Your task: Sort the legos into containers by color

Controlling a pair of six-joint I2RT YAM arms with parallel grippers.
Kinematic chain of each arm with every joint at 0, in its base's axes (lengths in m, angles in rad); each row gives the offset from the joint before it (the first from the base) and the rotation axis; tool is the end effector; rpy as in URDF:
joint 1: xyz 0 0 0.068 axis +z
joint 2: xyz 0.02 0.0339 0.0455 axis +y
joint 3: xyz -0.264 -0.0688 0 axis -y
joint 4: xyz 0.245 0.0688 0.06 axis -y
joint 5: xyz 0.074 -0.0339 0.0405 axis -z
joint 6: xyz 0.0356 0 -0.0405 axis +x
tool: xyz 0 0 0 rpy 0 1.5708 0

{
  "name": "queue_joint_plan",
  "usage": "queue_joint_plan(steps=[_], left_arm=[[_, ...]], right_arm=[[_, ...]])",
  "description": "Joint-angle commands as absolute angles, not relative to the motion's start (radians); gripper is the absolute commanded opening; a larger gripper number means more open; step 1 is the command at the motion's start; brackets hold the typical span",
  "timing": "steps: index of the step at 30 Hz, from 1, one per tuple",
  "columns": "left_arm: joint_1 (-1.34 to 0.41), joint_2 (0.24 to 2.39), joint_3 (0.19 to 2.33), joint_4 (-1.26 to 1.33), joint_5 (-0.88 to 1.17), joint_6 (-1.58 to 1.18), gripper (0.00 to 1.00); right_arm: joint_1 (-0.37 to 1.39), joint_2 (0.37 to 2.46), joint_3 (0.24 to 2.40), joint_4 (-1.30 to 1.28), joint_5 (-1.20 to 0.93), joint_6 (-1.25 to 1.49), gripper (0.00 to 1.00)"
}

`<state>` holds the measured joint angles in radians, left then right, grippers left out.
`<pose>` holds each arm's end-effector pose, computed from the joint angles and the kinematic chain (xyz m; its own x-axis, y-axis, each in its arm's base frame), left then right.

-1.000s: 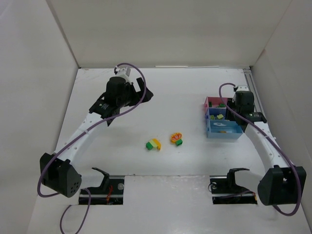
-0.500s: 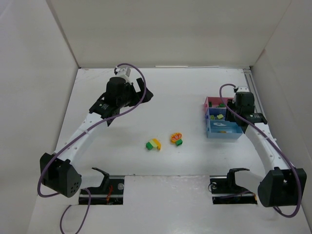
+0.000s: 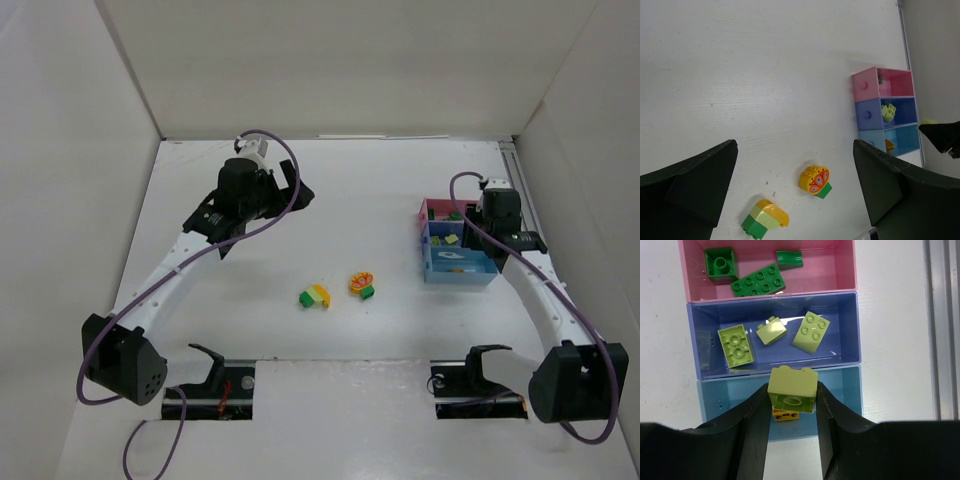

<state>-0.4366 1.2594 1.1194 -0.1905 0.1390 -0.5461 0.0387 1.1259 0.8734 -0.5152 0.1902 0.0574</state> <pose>0.2638 -0.1286 0.3546 -0.5305 -0.3201 -0.7850 0.3066 0.7908 -0.5297 0.2371 0.0024 0.2730 -0.6872 0.0298 -0.7259 0.1376 0.9864 -0.0898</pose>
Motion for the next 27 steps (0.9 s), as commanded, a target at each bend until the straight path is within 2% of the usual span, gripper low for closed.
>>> queue_joint_plan(steps=[1,10,14,17,18,19,23,27], left_arm=[[-0.433,1.223,1.098,-0.156,0.150,-0.531,1.00],[-0.433,1.232,1.098,-0.156,0.160,-0.531,1.00],[-0.433,1.232,1.089,-0.156,0.170,-0.531,1.00],[-0.433,1.232,1.089,-0.156,0.193,-0.531,1.00],[-0.433,1.241,1.089,-0.147,0.207,-0.531,1.00],[-0.433,1.241,1.089,-0.147,0.207,-0.531,1.00],[-0.433,1.241,1.089,-0.147,0.207,-0.531,1.00],[-0.433,1.252,1.089,-0.156,0.207,-0.531,1.00]], right_arm=[[0.032,1.147,0.894,-0.480,0.195,0.069,0.08],[0.032,1.235,0.913,-0.371,0.183,0.058,0.10],[0.032,1.285,0.925,-0.337,0.172,0.058,0.16],[0.032,1.321,0.948,-0.348,0.172,0.069,0.40],[0.032,1.321,0.948,-0.348,0.172,0.069,0.42],[0.032,1.321,0.948,-0.348,0.172,0.069,0.51],[0.032,1.289,0.930,-0.348,0.163,0.060,0.62],[0.046,1.247,0.930,-0.357,0.141,0.029,0.63]])
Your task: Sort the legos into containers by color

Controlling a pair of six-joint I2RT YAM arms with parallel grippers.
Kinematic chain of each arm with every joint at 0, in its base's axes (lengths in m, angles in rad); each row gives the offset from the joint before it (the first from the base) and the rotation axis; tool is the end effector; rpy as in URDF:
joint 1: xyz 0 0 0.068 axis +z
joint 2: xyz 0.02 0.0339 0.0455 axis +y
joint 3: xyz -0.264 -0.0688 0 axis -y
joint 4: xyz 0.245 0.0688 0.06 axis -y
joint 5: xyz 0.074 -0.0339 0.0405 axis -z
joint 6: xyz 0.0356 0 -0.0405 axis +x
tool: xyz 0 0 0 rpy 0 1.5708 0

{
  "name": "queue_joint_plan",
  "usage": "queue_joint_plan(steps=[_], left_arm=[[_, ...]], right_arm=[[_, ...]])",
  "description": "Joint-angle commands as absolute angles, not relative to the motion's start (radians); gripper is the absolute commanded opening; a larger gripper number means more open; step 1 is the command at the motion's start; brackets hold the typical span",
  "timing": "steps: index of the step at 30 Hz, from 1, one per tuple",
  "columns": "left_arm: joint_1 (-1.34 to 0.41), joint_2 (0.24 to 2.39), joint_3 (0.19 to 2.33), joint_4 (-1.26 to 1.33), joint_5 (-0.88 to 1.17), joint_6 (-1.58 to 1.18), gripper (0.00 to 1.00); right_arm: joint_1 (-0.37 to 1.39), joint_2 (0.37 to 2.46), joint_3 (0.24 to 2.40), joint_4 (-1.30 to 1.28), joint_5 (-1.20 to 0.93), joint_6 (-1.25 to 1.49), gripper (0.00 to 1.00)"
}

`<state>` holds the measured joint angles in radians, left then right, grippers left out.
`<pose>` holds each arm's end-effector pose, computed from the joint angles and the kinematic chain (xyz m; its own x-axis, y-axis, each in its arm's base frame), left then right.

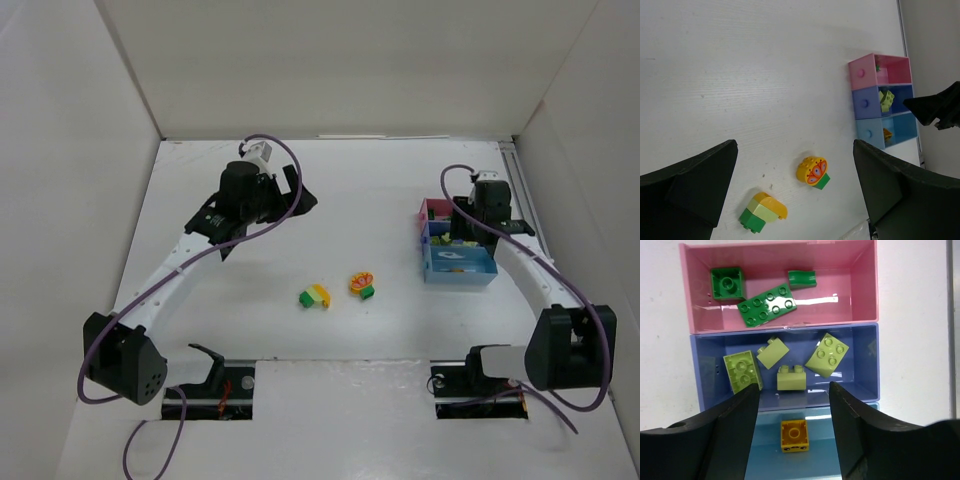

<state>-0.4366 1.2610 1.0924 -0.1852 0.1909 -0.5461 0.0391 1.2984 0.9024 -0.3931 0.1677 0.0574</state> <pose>0.2629 -0.1302 0.3452 -0.5677 -0.2978 -0.7675 0.3296 0.7721 -0.5434 0.2750 0.0048 0.2512 -0.7035 0.0291 -0.7101 0.1195 0.9898 -0.0779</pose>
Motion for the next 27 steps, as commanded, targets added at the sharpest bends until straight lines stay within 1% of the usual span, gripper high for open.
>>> queue_joint_plan(steps=[1,5,6,8,9,12,13,15,17,19,23,27], left_arm=[[-0.433,1.252,1.089,-0.156,0.207,-0.531,1.00],[-0.433,1.233,1.069,-0.175,0.198,-0.549,1.00],[-0.433,1.221,1.059,-0.175,0.198,-0.549,1.00],[-0.433,1.195,1.043,-0.186,0.177,-0.558,1.00],[-0.433,1.186,1.034,-0.186,0.176,-0.567,1.00],[-0.433,1.164,1.006,-0.186,0.176,-0.577,1.00],[-0.433,1.154,1.006,-0.199,0.176,-0.577,1.00],[-0.433,1.144,0.994,-0.212,0.166,-0.589,1.00],[-0.433,1.118,0.968,-0.221,0.166,-0.601,1.00],[-0.433,1.089,0.950,-0.221,0.166,-0.611,1.00],[-0.433,1.057,0.925,-0.244,0.147,-0.620,1.00],[-0.433,1.037,0.904,-0.253,0.147,-0.629,1.00]], right_arm=[[0.058,1.238,0.930,-0.357,0.129,0.019,0.63],[0.193,1.203,0.920,-0.367,0.106,-0.043,0.63],[0.275,1.190,0.920,-0.367,0.092,-0.063,0.63],[0.365,1.190,0.920,-0.380,0.080,-0.089,0.66],[0.456,1.209,0.930,-0.391,0.071,-0.089,0.66],[0.592,1.284,0.942,-0.400,0.083,-0.080,0.68],[0.663,1.311,0.957,-0.400,0.098,-0.071,0.68],[0.715,1.397,0.977,-0.437,0.150,-0.028,0.68],[0.774,1.442,0.986,-0.465,0.193,0.021,0.68],[0.805,1.468,0.986,-0.474,0.193,0.066,0.69],[0.842,1.482,0.939,-0.445,0.123,0.106,0.72],[0.897,1.482,0.917,-0.400,0.092,0.106,0.72]])
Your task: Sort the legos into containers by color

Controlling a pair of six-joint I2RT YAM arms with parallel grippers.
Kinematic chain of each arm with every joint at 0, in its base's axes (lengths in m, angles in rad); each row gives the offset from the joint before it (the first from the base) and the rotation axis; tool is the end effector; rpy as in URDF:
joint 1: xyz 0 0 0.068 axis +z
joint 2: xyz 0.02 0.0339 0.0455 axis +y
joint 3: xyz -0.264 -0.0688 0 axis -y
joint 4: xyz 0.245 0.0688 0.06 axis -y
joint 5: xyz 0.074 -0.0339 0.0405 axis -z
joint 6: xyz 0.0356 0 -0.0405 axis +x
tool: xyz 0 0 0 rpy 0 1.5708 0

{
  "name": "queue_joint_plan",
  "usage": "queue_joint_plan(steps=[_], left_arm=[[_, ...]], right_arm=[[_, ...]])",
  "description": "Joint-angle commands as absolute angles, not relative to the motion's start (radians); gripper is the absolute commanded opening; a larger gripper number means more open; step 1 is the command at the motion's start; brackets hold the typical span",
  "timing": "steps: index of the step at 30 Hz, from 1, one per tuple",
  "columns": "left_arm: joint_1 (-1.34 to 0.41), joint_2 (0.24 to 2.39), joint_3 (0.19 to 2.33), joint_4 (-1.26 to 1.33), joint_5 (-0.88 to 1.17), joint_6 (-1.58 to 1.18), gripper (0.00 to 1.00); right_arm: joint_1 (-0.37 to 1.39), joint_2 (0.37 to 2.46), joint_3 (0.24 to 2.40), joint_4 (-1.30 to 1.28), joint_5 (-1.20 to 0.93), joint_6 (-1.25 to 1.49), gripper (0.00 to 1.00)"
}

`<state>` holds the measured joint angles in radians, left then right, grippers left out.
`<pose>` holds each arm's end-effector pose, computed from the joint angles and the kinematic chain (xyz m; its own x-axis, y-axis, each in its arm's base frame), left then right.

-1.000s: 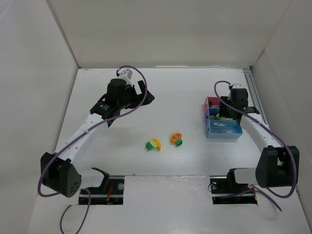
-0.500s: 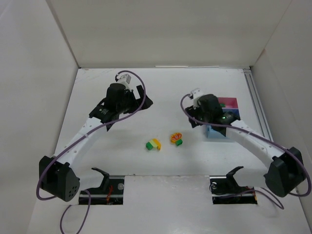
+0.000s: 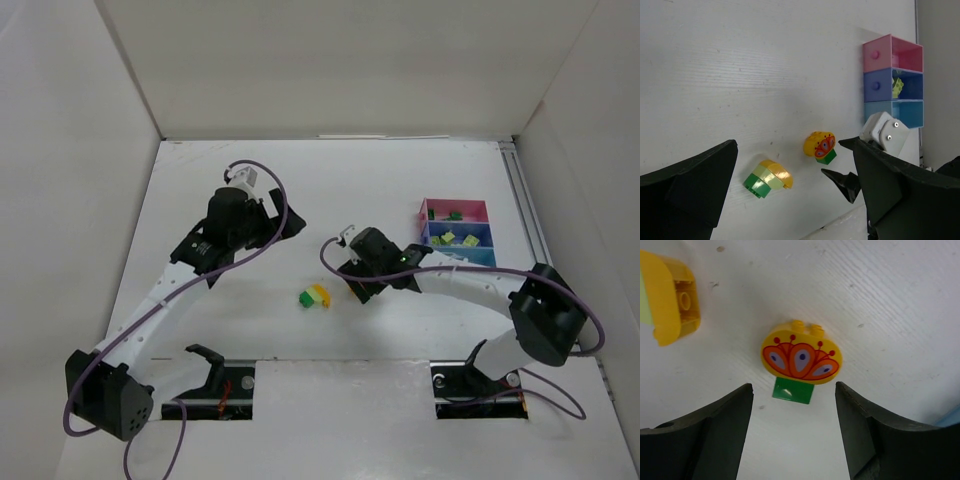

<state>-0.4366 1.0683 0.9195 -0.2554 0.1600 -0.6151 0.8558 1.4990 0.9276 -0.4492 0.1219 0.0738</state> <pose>0.2191 -0.1085 0.3250 -0.6086 -0.3447 -0.7147 0.2437 0.7760 -0.5817 0.1978 0.2212 0.2016 -0.6095 -0.5904 -0.5291 -0.6647 0.7443 -0.0648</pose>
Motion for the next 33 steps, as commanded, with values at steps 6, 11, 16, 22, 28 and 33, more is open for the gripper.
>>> queue_joint_plan(steps=[6,11,16,22,28,33], left_arm=[[-0.433,1.037,0.904,-0.262,0.147,-0.629,1.00],[-0.433,1.037,0.904,-0.262,0.138,-0.629,1.00],[-0.433,1.064,0.923,-0.262,0.138,-0.629,1.00],[-0.433,1.085,0.943,-0.253,0.149,-0.640,1.00],[-0.433,1.094,0.943,-0.253,0.158,-0.631,1.00],[-0.433,1.114,0.943,-0.244,0.204,-0.611,1.00]], right_arm=[[0.908,1.554,0.917,-0.451,0.188,0.166,0.72],[0.908,1.563,0.899,-0.474,0.255,0.201,0.72],[0.908,1.563,0.887,-0.391,0.255,0.201,0.68],[0.908,1.626,0.920,-0.362,0.268,0.169,0.63],[0.908,1.615,0.910,-0.331,0.305,0.183,0.31],[0.908,1.582,0.899,-0.311,0.314,0.152,0.20]])
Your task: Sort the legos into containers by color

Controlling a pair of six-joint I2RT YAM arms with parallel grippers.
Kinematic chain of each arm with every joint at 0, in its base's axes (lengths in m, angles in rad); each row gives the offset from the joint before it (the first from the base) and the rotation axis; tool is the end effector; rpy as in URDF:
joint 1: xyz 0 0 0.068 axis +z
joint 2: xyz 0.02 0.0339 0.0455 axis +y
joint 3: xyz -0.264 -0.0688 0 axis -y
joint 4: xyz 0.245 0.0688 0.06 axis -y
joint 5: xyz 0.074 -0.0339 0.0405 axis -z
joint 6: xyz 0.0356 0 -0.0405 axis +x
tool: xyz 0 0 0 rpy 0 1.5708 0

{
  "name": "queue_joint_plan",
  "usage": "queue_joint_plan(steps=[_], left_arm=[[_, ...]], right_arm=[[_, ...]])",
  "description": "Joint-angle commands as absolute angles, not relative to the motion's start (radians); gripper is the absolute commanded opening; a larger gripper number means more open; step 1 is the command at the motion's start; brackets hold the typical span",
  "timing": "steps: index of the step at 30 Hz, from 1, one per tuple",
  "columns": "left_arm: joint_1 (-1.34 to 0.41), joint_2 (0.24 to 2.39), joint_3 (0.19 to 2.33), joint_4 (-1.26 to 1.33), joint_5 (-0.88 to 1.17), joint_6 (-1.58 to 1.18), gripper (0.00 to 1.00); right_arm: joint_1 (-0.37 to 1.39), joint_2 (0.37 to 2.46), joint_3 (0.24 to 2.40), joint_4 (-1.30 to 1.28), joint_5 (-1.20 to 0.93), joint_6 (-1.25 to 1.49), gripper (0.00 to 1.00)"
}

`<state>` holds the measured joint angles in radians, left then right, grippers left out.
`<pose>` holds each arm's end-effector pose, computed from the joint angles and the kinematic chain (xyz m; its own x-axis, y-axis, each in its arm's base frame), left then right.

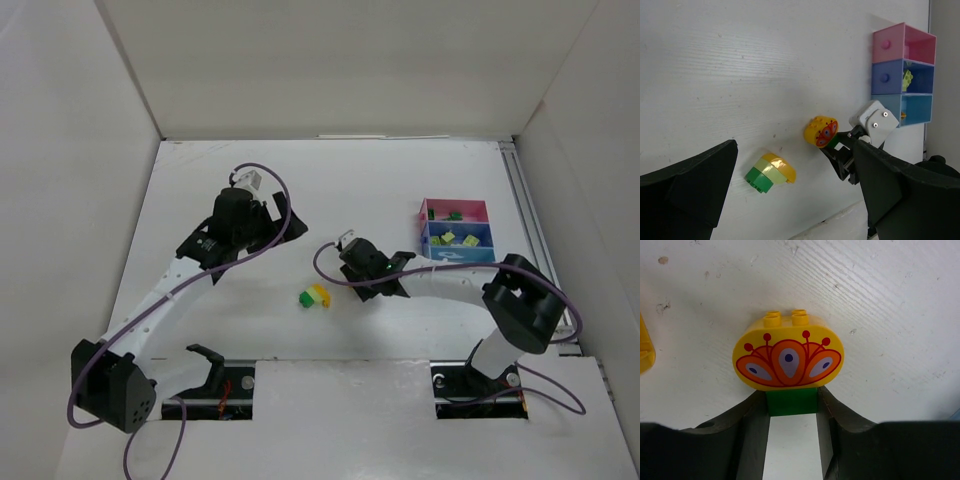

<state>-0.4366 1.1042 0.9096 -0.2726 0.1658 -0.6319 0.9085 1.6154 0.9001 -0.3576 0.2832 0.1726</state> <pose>0.2246 -0.1113 0.3116 -0.6546 -0.3374 -0.6765 0.2032 0.7834 -0.5874 0.1971 0.2366 0.1668 -0.6482 -0.5631 -0.5126 -0.5723 0.8043 -0.1598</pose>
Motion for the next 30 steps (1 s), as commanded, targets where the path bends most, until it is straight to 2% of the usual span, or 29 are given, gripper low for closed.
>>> queue_joint_plan(steps=[1,5,9,14,23,27,30], left_arm=[[-0.433,1.123,0.943,-0.233,0.225,-0.600,1.00],[-0.433,1.141,0.943,-0.181,0.389,-0.554,1.00],[-0.433,1.150,0.911,-0.050,0.598,-0.543,1.00],[-0.433,1.141,0.853,0.165,0.839,-0.604,1.00],[-0.472,1.160,0.877,0.167,0.821,-0.601,1.00],[-0.472,1.160,0.877,0.132,0.752,-0.601,1.00],[-0.506,1.160,0.903,0.072,0.678,-0.578,0.96]], right_arm=[[0.908,1.566,0.888,-0.311,0.305,0.138,0.18],[0.894,1.432,0.851,-0.229,0.246,0.017,0.14],[0.858,1.280,0.841,-0.160,0.054,-0.122,0.11],[0.838,1.146,0.850,-0.078,-0.115,-0.205,0.13],[0.838,1.146,0.922,-0.060,-0.215,-0.225,0.13],[0.838,1.157,0.933,-0.051,-0.215,-0.225,0.13],[0.838,1.157,0.952,-0.051,-0.206,-0.225,0.13]])
